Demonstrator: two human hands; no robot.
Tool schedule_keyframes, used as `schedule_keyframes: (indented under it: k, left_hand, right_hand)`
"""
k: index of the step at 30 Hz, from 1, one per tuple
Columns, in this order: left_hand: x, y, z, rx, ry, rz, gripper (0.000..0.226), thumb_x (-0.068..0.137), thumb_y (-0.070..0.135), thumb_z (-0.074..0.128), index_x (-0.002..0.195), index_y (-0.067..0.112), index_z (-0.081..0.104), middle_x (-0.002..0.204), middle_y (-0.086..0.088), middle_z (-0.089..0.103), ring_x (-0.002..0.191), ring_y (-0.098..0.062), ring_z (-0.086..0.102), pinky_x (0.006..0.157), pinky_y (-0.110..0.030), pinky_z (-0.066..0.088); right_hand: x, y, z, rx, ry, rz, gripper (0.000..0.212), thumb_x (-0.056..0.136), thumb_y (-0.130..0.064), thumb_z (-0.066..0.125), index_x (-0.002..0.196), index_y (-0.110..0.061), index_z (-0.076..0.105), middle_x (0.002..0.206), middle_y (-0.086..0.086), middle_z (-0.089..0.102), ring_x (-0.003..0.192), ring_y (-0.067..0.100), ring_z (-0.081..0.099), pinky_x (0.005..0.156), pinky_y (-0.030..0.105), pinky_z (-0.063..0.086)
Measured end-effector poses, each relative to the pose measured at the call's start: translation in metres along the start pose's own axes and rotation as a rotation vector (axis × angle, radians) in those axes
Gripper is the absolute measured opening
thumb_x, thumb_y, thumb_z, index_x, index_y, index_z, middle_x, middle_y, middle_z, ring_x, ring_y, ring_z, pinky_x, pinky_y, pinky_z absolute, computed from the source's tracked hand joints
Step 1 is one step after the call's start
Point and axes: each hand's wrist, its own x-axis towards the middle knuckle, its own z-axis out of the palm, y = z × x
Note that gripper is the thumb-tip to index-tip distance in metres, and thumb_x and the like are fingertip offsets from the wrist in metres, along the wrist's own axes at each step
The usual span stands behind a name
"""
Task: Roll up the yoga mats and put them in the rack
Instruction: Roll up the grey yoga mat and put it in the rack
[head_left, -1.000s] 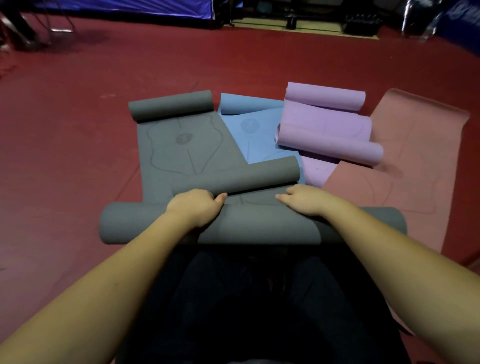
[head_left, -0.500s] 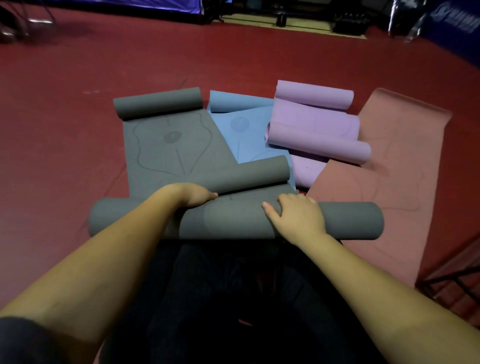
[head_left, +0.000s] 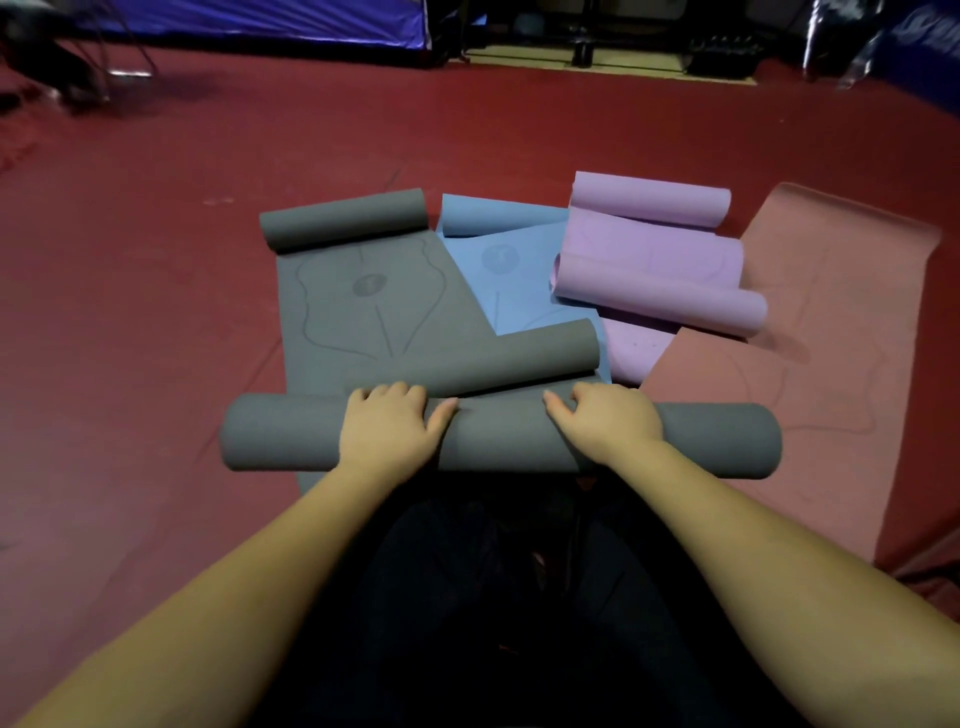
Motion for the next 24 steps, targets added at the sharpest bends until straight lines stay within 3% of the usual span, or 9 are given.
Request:
schedule_keyframes:
  k: [3, 5, 9, 12, 14, 18, 21, 24]
  left_hand:
    - [0.002, -0.001, -0.006, 0.011, -0.077, 0.003, 0.076, 0.089, 0.068, 0.008, 0.085, 0.018, 0.065, 0.096, -0.005, 0.069, 0.098, -0.028, 0.062, 0.082, -0.040, 0.040]
    - [0.007, 0.000, -0.015, 0.018, -0.094, 0.017, 0.069, 0.096, 0.065, 0.015, 0.086, 0.017, 0.065, 0.099, -0.006, 0.068, 0.099, -0.028, 0.061, 0.085, -0.041, 0.038]
    - [0.009, 0.006, -0.032, -0.020, -0.091, 0.042, 0.059, 0.100, 0.061, 0.021, 0.078, 0.020, 0.057, 0.098, -0.008, 0.069, 0.095, -0.030, 0.062, 0.090, -0.043, 0.037]
    - [0.004, 0.011, -0.045, -0.051, -0.156, 0.032, 0.061, 0.099, 0.063, 0.019, 0.078, 0.020, 0.057, 0.100, -0.008, 0.069, 0.098, -0.031, 0.063, 0.090, -0.042, 0.040]
    - [0.001, 0.011, -0.049, -0.082, -0.216, -0.002, 0.063, 0.098, 0.066, 0.020, 0.081, 0.019, 0.059, 0.103, -0.008, 0.068, 0.100, -0.032, 0.062, 0.084, -0.039, 0.043]
    - [0.001, 0.008, -0.044, -0.136, -0.359, -0.076, 0.067, 0.097, 0.067, 0.022, 0.100, 0.019, 0.069, 0.114, -0.007, 0.067, 0.106, -0.030, 0.061, 0.085, -0.038, 0.045]
    - [0.007, 0.008, -0.039, -0.133, -0.466, -0.072, 0.070, 0.097, 0.066, 0.023, 0.117, 0.016, 0.067, 0.129, -0.008, 0.063, 0.119, -0.030, 0.057, 0.094, -0.041, 0.042]
    - [0.019, 0.007, -0.038, -0.153, -0.555, -0.074, 0.073, 0.098, 0.065, 0.025, 0.133, 0.011, 0.060, 0.144, -0.011, 0.053, 0.131, -0.031, 0.049, 0.106, -0.042, 0.038]
  right_hand:
    - [0.004, -0.003, -0.004, 0.024, -0.050, 0.008, 0.056, 0.095, -0.064, 0.026, 0.080, -0.019, 0.056, 0.096, 0.007, 0.067, 0.096, 0.031, 0.062, 0.071, 0.035, 0.038]
    - [0.007, -0.003, -0.010, 0.037, -0.088, 0.026, 0.056, 0.094, -0.065, 0.025, 0.080, -0.021, 0.056, 0.098, 0.006, 0.067, 0.099, 0.030, 0.062, 0.073, 0.035, 0.041]
    - [0.009, 0.005, -0.028, 0.030, -0.188, 0.046, 0.070, 0.093, -0.068, 0.019, 0.103, -0.022, 0.070, 0.111, 0.006, 0.068, 0.103, 0.028, 0.060, 0.084, 0.037, 0.048]
    - [0.006, 0.012, -0.038, 0.036, -0.300, 0.048, 0.073, 0.091, -0.069, 0.016, 0.106, -0.023, 0.071, 0.116, 0.006, 0.067, 0.100, 0.028, 0.058, 0.091, 0.040, 0.048]
    - [0.002, 0.013, -0.046, 0.036, -0.378, 0.042, 0.073, 0.093, -0.068, 0.018, 0.117, -0.020, 0.068, 0.129, 0.009, 0.062, 0.110, 0.029, 0.057, 0.097, 0.040, 0.045]
    - [0.002, 0.009, -0.052, 0.056, -0.547, 0.010, 0.067, 0.101, -0.058, 0.022, 0.140, -0.012, 0.053, 0.151, 0.013, 0.043, 0.136, 0.028, 0.043, 0.106, 0.034, 0.032]
    - [0.003, 0.008, -0.039, 0.097, -0.620, 0.023, 0.069, 0.100, -0.061, 0.021, 0.141, -0.015, 0.053, 0.153, 0.012, 0.041, 0.138, 0.027, 0.040, 0.110, 0.035, 0.030]
    - [0.007, 0.011, -0.028, 0.107, -0.541, -0.004, 0.066, 0.099, -0.062, 0.022, 0.133, -0.019, 0.058, 0.144, 0.011, 0.049, 0.133, 0.028, 0.044, 0.109, 0.040, 0.034]
